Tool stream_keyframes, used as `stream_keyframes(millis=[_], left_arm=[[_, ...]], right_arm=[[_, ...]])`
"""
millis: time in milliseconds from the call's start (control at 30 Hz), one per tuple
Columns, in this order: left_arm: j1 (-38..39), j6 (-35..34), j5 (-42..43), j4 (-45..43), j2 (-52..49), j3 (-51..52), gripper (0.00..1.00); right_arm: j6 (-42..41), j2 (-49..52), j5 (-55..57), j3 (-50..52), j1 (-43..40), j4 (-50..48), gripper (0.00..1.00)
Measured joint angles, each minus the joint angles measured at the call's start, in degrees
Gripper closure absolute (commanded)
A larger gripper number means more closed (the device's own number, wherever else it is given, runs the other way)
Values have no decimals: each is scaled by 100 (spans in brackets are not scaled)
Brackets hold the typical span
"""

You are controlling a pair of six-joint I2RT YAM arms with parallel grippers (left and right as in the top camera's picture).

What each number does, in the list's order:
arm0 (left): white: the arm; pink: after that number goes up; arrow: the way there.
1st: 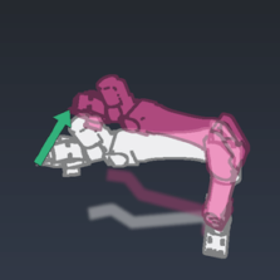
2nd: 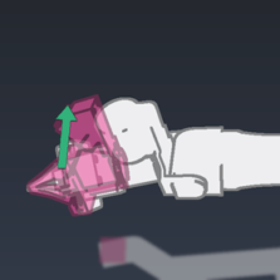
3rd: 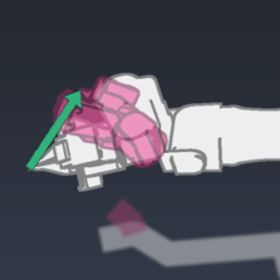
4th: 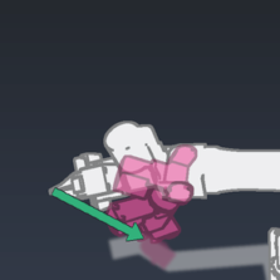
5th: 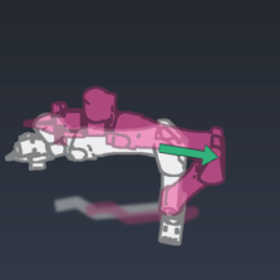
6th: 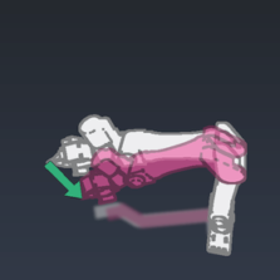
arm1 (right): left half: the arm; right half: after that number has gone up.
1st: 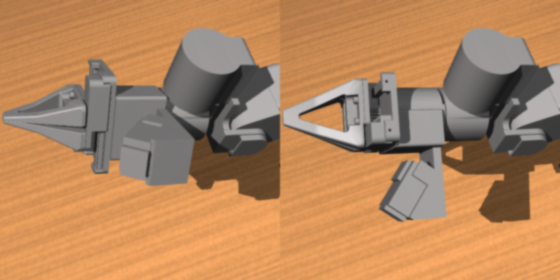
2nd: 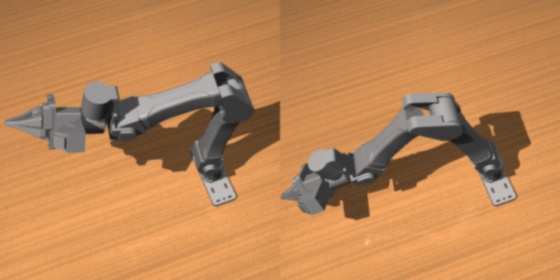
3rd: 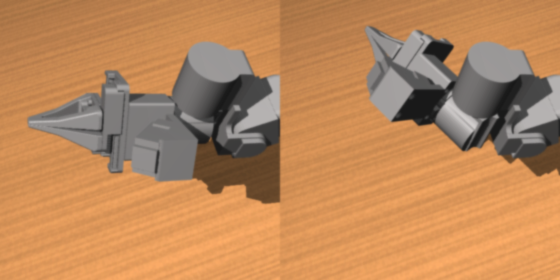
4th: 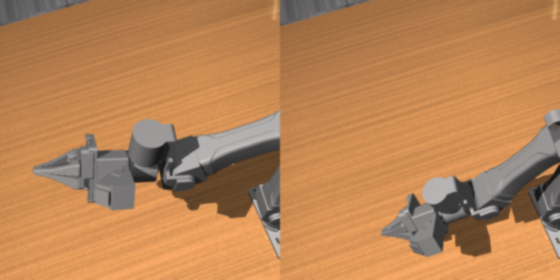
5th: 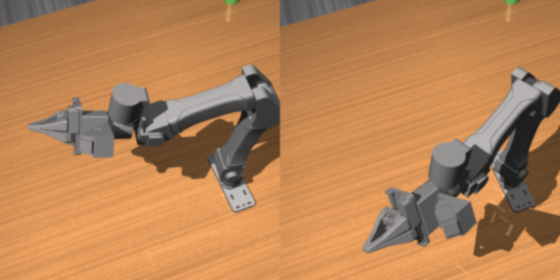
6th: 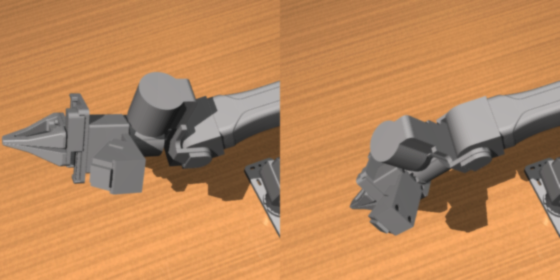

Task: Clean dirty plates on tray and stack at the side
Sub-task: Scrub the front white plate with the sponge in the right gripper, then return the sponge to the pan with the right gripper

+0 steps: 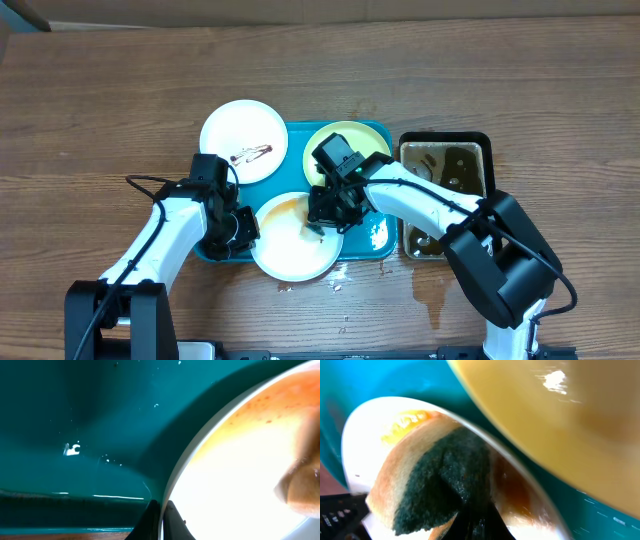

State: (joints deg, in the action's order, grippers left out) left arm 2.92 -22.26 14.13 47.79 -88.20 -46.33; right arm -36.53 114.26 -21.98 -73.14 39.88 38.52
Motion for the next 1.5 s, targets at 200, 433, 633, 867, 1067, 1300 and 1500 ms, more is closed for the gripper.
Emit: stream_keyframes(millis=[200, 433, 633, 867, 1067, 1300, 1500], left_arm=[[0, -11, -22, -57, 0, 0, 96], [-2, -31, -81, -72, 0, 0, 96], [-2, -133, -199, -68, 0, -22, 96], [-2, -136, -337, 96, 227, -109, 96], [-2, -129, -778, 474, 907, -409, 96], [-2, -17, -1198, 562, 1587, -616, 96], [0, 157, -1808, 638, 1751, -625, 96]], right_arm=[[201, -308, 417, 105, -4, 612, 96], [431, -901, 645, 208, -4, 835, 96], [754, -1659, 656, 223, -11, 863, 96], [863, -2559, 955, 225, -302, 1086, 96], [811, -2865, 1419, 225, -1290, 1816, 96], [1121, -2859, 1838, 234, -2568, 2293, 96], [1587, -2859, 1928, 234, -2994, 2476, 96]])
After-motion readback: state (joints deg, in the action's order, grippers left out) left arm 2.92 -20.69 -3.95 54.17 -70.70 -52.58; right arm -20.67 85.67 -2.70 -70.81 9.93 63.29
